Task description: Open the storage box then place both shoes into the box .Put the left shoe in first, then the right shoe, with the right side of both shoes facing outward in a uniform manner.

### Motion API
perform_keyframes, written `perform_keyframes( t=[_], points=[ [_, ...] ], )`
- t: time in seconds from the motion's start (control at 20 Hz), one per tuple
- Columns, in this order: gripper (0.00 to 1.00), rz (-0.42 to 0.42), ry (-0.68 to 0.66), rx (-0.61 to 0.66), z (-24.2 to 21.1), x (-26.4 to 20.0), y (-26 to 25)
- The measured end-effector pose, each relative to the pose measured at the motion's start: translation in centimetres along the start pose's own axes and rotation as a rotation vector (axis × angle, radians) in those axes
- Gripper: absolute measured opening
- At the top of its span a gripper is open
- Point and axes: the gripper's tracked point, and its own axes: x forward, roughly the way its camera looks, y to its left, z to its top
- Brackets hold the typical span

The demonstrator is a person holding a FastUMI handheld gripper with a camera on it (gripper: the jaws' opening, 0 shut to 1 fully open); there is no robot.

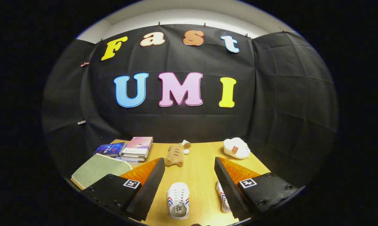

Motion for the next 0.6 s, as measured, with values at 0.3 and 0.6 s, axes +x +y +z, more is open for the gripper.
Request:
perform_keyframes(
  t=[0.3,0.6],
  points=[
    [0.99,0.118,0.188,0.111,-5.7,2.0,1.8],
    [0.99,0.333,0.375,0.242,-10.7,2.1,6.4]
  ],
)
